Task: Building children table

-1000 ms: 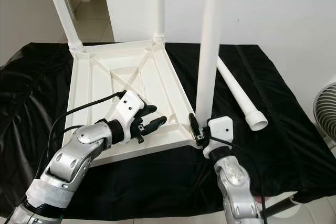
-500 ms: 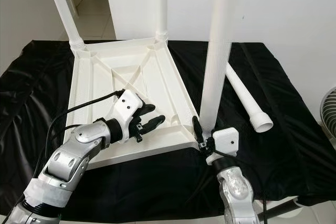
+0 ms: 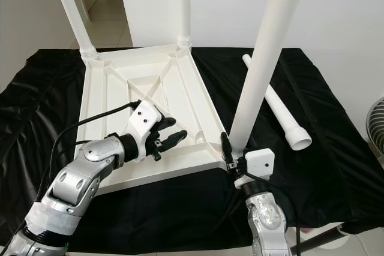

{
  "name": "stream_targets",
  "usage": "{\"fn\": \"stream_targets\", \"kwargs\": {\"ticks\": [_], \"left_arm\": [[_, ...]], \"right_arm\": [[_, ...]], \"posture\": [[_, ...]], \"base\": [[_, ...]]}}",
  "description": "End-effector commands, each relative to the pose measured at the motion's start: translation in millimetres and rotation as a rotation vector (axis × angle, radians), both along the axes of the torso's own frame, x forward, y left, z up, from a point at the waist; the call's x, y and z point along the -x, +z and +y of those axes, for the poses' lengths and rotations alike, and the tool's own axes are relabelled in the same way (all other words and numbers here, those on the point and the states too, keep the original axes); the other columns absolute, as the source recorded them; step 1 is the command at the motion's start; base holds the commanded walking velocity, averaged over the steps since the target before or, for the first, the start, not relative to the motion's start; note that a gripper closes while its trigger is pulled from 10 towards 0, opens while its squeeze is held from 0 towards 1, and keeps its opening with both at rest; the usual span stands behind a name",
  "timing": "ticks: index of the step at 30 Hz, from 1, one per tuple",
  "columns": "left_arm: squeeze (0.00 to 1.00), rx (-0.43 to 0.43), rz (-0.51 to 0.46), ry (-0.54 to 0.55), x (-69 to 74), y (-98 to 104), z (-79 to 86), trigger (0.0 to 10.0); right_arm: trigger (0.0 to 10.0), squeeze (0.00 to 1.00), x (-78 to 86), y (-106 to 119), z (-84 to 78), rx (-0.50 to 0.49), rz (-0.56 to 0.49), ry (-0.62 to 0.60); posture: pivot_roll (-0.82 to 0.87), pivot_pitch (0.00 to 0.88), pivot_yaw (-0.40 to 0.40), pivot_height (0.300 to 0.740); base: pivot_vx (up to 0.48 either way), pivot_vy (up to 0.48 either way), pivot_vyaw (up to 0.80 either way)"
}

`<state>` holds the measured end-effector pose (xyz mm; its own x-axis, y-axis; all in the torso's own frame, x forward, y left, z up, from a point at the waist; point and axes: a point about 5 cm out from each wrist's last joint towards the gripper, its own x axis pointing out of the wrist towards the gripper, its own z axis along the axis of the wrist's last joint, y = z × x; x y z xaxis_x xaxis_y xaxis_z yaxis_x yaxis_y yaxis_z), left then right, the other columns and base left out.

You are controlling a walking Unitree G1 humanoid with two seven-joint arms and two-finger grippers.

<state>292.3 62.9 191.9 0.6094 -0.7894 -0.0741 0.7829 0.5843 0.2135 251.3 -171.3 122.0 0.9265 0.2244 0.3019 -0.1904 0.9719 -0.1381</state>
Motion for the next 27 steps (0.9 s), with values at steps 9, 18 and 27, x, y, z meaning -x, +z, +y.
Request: {"fn": "stream_targets", "kwargs": {"ticks": [9,18,27], "left_arm": [[0.0,-0.007,-0.002,-0.004,2.2,3,3.2,10.0],[0.0,-0.005,-0.004,-0.002,2.5,3,2.8,10.0],[0.0,-0.006,0.0,0.001,3.1,3,4.0,10.0]], "right_arm": [[10.0,0.0,-2.5,-54,-6.7,0.039,0.376,-0.046],[10.0,0.0,-10.8,-46,-6.0,0.062,0.387,-0.027],[10.0,0.0,-19.4,-36,-6.5,0.022,0.376,-0.047]], "posture": [[0.0,0.097,0.09,0.74],[0.0,0.09,0.086,0.74],[0.0,0.085,0.086,0.74]], "base": [[0.0,0.0,0.0],[0.0,0.0,0.0],[0.0,0.0,0.0]]}}
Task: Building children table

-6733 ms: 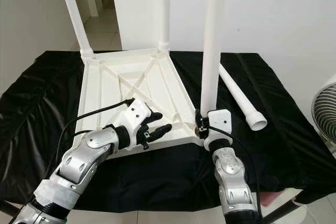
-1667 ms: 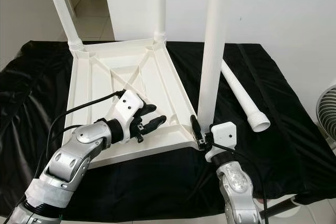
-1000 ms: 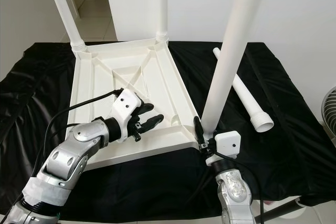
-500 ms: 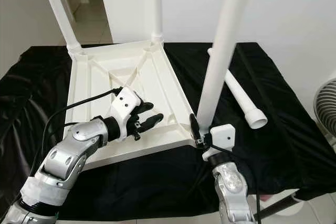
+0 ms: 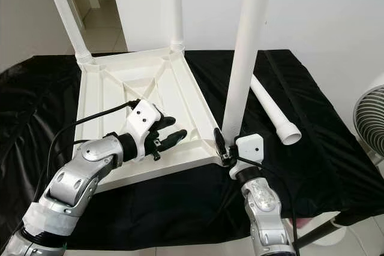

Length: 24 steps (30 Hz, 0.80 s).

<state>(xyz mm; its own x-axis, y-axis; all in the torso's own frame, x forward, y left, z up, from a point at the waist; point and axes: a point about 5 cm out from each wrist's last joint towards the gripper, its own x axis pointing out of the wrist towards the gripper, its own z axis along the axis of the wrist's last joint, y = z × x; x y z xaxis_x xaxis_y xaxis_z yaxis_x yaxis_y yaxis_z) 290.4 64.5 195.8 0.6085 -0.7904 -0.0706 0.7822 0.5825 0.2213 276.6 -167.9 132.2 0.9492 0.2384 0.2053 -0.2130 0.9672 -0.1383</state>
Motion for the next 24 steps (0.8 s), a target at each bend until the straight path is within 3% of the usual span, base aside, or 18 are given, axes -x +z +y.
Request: {"fn": "stream_targets", "kwargs": {"ticks": [1,13,24], "left_arm": [[0.0,-0.004,0.009,0.002,1.2,-1,2.4,10.0],[0.0,0.0,0.006,0.011,0.0,0,2.5,10.0],[0.0,0.005,0.004,0.021,0.0,1,4.2,10.0]], "right_arm": [[10.0,0.0,3.8,-44,-10.0,-0.002,0.276,-0.063],[10.0,0.0,-5.2,-26,-9.2,0.004,0.267,-0.066],[10.0,0.0,9.2,-32,-8.6,-0.016,0.222,-0.052]], "posture": [[0.0,0.085,0.086,0.74],[-0.01,0.09,0.082,0.74],[0.0,0.096,0.077,0.74]], "base": [[0.0,0.0,0.0],[0.0,0.0,0.0],[0.0,0.0,0.0]]}}
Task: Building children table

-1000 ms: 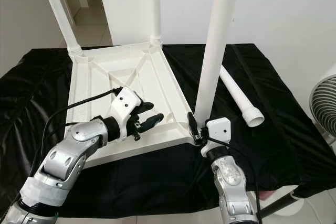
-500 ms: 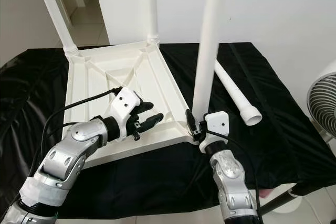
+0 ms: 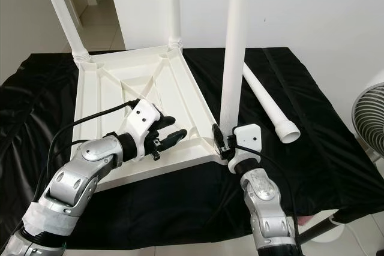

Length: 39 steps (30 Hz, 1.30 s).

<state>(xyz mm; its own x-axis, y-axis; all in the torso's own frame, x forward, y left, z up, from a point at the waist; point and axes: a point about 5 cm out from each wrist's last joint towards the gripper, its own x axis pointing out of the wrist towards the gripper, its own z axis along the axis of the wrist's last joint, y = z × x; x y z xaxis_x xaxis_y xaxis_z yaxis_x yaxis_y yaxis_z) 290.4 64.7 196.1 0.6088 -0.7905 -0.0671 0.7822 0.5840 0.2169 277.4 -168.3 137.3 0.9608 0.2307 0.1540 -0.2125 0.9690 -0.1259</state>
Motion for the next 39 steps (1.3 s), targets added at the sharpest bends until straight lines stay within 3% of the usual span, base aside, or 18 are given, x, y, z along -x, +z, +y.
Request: {"fn": "stream_targets", "kwargs": {"ticks": [1,12,18,24,26,31,39], "left_arm": [[0.0,0.0,0.002,0.022,0.0,1,4.3,10.0],[0.0,-0.001,0.002,0.022,-0.3,1,4.8,10.0],[0.0,0.001,0.002,0.024,-0.9,2,4.9,10.0],[0.0,0.003,0.0,0.03,-1.0,2,5.9,10.0],[0.0,0.003,0.001,0.029,-0.4,2,6.0,10.0],[0.0,0.0,-0.001,0.03,-0.8,3,7.0,10.0],[0.0,-0.003,0.0,0.028,-0.5,3,7.9,10.0]], "right_arm": [[10.0,0.0,14.1,-41,-8.7,-0.021,0.166,-0.046],[10.0,0.0,26.9,-51,-12.7,-0.033,0.131,-0.053],[10.0,0.0,31.7,-52,-11.8,0.048,0.09,-0.038],[10.0,0.0,37.8,-57,-11.8,0.05,0.077,-0.029],[10.0,0.0,37.6,-56,-9.6,0.11,0.054,-0.009],[10.0,0.0,38.0,-56,-11.4,0.043,0.045,-0.032],[10.0,0.0,41.6,-57,-11.6,0.034,0.029,-0.045]], "posture": [[0.0,0.097,0.078,0.74],[0.0,0.098,0.083,0.74],[0.0,0.097,0.078,0.74],[0.0,0.096,0.08,0.74],[0.0,0.096,0.081,0.74],[0.01,0.095,0.083,0.74],[0.01,0.098,0.092,0.74]], "base": [[0.0,0.0,0.0],[0.0,0.0,0.0],[0.0,0.0,0.0],[0.0,0.0,0.0],[0.0,0.0,0.0],[0.0,0.0,0.0],[0.0,0.0,0.0]]}}
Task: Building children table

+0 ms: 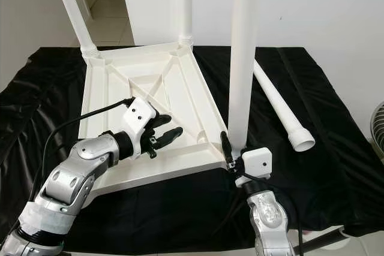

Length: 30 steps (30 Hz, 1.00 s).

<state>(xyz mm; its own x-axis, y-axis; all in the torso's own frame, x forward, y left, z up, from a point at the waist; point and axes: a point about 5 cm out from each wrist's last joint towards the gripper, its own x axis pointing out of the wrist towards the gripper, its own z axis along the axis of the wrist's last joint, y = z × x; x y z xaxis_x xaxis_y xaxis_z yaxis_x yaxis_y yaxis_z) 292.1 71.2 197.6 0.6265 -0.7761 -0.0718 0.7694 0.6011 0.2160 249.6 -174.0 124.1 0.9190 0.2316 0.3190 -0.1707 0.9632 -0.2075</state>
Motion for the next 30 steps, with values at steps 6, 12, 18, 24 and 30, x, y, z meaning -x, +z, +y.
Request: {"fn": "stream_targets", "kwargs": {"ticks": [6,12,18,24,30], "left_arm": [[0.0,-0.001,-0.003,-0.006,1.1,3,0.2,10.0],[0.41,0.025,0.028,-0.03,3.1,2,-1.4,10.0],[1.0,0.052,0.057,-0.085,6.8,1,-6.8,10.0],[0.0,0.041,0.037,-0.104,4.3,3,-12.7,10.0],[0.0,0.076,0.043,-0.126,1.3,9,-17.6,10.0]], "right_arm": [[10.0,0.0,8.4,-37,-4.4,-0.055,0.192,-0.04],[10.0,0.0,0.3,-19,-1.6,-0.098,0.156,-0.031],[10.0,0.0,-11.2,9,1.2,-0.11,0.102,-0.001],[10.0,0.0,-20.0,31,1.5,-0.091,0.071,0.056],[10.0,0.0,-27.1,47,4.0,-0.113,0.045,0.106]], "posture": [[0.01,0.093,0.095,0.74],[0.0,0.09,0.089,0.74],[0.0,0.075,0.052,0.74],[0.0,0.05,0.015,0.74],[0.0,0.04,0.007,0.74]], "base": [[0.0,0.0,0.0],[0.0,0.0,0.0],[0.0,0.0,0.0],[0.0,0.0,0.0],[0.0,0.0,0.0]]}}
